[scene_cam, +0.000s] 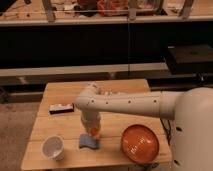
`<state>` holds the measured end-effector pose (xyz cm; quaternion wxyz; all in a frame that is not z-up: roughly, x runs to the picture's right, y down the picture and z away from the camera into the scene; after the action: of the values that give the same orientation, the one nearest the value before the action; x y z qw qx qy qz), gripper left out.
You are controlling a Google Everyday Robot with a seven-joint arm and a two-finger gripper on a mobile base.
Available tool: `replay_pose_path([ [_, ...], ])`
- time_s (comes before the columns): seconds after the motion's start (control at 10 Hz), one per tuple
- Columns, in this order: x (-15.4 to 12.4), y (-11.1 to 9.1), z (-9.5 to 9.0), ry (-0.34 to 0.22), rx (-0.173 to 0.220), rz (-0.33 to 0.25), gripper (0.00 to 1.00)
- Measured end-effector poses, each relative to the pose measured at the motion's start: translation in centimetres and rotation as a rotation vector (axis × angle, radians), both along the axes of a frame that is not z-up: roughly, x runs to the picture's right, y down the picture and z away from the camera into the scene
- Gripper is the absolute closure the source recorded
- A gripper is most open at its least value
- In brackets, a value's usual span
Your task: Place the pepper on the white sponge
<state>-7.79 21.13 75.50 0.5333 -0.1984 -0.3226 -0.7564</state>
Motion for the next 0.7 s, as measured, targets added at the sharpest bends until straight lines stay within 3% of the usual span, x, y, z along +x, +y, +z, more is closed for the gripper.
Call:
replay_pose_path([
  [0.7,-1.08,1.18,-0.58,-0.039,-0.001,-0.026,1.0],
])
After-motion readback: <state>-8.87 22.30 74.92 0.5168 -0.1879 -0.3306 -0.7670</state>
